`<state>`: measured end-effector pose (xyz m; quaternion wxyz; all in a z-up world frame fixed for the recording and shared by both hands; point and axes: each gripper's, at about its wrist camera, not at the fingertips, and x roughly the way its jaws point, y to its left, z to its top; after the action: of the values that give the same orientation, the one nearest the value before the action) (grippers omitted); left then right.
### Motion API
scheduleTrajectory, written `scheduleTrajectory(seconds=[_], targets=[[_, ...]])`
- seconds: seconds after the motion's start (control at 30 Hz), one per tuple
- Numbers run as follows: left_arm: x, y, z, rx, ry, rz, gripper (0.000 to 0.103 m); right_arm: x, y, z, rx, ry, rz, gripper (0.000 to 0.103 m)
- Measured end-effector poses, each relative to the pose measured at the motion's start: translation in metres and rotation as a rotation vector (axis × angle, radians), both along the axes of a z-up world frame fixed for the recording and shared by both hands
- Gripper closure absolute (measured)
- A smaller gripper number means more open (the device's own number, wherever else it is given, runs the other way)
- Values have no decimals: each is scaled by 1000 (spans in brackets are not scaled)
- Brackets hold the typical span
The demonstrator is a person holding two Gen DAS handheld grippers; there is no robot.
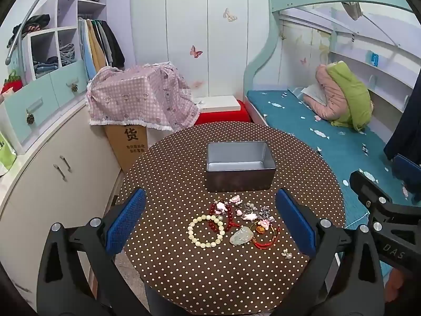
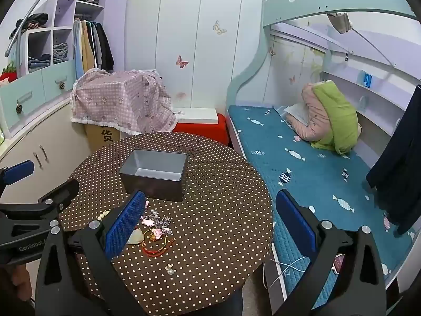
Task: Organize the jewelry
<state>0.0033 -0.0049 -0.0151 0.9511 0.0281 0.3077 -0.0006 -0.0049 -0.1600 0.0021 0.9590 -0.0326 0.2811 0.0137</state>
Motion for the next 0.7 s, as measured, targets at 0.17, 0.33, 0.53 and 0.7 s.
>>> scheduleTrajectory(seconds=[0.17, 0.33, 0.53, 0.7], targets=[[-1, 1, 4, 0, -2, 2, 5, -1, -3, 1, 1, -2, 1, 7], [1, 1, 10, 1, -2, 3, 5, 1, 1, -2, 4, 4, 0, 7], [1, 1, 14, 1, -3, 7, 5, 1, -2, 0, 3, 1, 2, 7], [2, 1, 13, -1, 2, 7, 5, 0, 0, -1, -1, 5, 0, 7]])
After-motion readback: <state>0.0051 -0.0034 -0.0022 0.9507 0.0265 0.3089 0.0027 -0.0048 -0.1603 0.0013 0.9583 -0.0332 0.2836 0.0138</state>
